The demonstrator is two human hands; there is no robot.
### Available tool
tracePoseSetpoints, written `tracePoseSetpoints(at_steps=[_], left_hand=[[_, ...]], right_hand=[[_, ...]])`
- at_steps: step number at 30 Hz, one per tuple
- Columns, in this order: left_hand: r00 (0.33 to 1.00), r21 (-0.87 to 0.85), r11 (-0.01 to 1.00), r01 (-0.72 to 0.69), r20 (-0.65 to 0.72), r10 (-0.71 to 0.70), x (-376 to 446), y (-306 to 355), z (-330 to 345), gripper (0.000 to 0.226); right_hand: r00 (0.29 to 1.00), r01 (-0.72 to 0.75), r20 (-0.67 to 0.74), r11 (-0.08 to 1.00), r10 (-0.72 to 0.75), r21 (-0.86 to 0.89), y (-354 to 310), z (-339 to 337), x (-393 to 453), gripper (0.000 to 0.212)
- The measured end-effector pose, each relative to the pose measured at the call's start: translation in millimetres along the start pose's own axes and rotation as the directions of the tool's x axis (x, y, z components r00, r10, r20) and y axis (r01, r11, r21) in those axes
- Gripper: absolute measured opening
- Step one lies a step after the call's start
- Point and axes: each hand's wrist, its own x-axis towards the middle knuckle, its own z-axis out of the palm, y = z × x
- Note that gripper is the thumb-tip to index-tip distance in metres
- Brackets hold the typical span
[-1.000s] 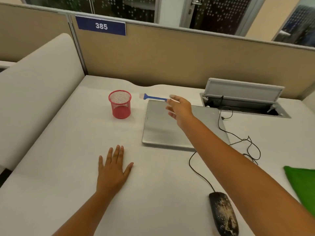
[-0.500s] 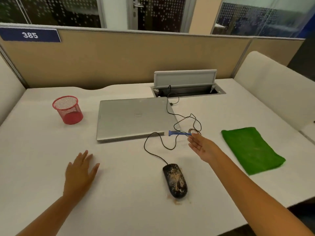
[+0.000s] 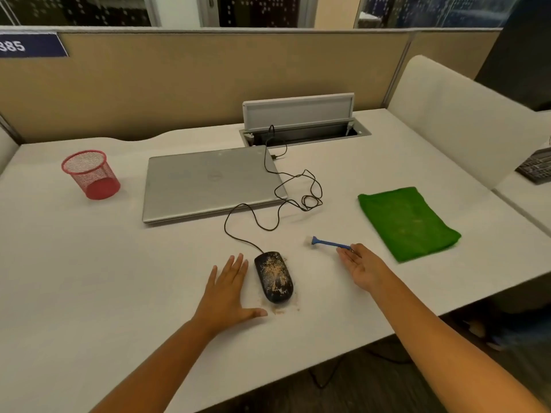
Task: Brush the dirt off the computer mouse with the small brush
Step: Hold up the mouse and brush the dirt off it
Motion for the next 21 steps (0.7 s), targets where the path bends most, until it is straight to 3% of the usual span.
tracePoseSetpoints(at_steps=[6, 14, 21], left_hand=[[0.998, -0.019, 1.0, -0.004, 0.068, 0.005, 3.5, 12.0, 3.4, 0.13], [0.997, -0.045, 0.999, 0.022, 0.079, -0.019, 5.4, 18.0, -1.1, 0.125], [0.998, -0.076, 0.997, 0.024, 0.051, -0.02, 12.3, 20.3, -0.8, 0.136]], right_hand=[[0.999, 0.001, -0.034, 0.991, -0.005, -0.131, 5.3, -14.8, 1.2, 0.013], [0.986, -0.033, 0.134, 0.909, 0.097, -0.416, 0.1, -23.4, 7.7, 0.011], [0.981, -0.024, 0.151, 0.841, 0.125, -0.54, 0.2, -28.6, 12.1, 0.018]])
